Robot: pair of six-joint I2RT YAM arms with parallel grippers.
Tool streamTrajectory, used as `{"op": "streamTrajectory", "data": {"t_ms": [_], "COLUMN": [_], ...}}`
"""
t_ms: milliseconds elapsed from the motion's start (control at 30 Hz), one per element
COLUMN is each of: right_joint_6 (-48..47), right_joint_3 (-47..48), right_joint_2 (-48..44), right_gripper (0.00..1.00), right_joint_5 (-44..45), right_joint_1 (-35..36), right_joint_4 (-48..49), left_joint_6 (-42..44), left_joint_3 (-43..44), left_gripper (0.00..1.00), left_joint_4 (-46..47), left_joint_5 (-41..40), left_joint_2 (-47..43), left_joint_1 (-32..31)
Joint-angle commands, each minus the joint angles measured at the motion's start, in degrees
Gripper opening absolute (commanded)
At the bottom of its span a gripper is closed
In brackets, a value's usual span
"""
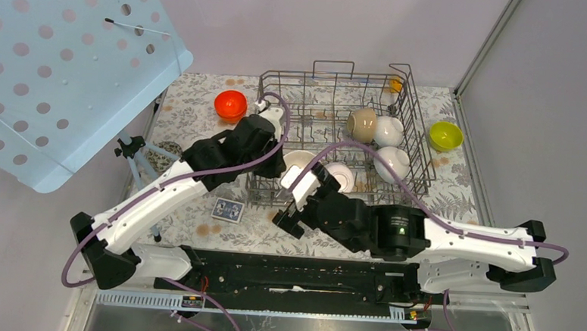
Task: Unload the bowls from the dish rack
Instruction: Place the bowl at the center of the board.
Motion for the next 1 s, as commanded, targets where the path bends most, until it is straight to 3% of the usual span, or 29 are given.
{"op": "streamTrajectory", "data": {"t_ms": [0,133,233,367,600,700,833,967], "right_joint_6": [14.75,24.26,30.32,34.73,38.33,38.69,39.31,39.48], "right_joint_3": [8.21,18.51,19.86,16.28,14.01,13.89,12.37,11.57], "right_joint_2": [-1.66,4.12,5.28,4.05,7.85,10.2,12.21,13.94], "right_gripper": [1.0,1.0,0.97,0.91,0.81,0.75,0.58,0.51], "right_joint_5": [6.6,13.21,5.37,-2.44,-14.13,-14.74,-14.34,-14.07], "right_joint_1": [-0.07,-3.71,-13.91,-20.43,-24.49,-25.33,-26.9,-27.38], "right_joint_4": [-5.46,-16.05,-17.85,-12.54,-8.9,-8.87,-8.21,-7.79], "left_joint_6": [-4.19,-7.9,-10.37,-12.57,-14.53,-15.32,-16.82,-18.88], "left_joint_3": [-0.97,-4.65,-6.8,-8.75,-8.98,-8.63,-8.47,-7.89], "left_gripper": [0.0,0.0,0.0,0.0,0.0,0.0,0.0,0.0], "left_joint_4": [6.35,7.48,7.66,6.0,4.21,4.16,4.14,3.02], "left_joint_5": [-5.97,-10.41,-11.62,-14.42,-16.62,-16.54,-16.13,-16.04], "left_joint_2": [-6.14,-10.25,-12.91,-14.74,-13.86,-13.13,-12.79,-11.89], "left_joint_1": [0.77,0.9,0.86,0.86,0.86,0.9,0.87,0.86]}}
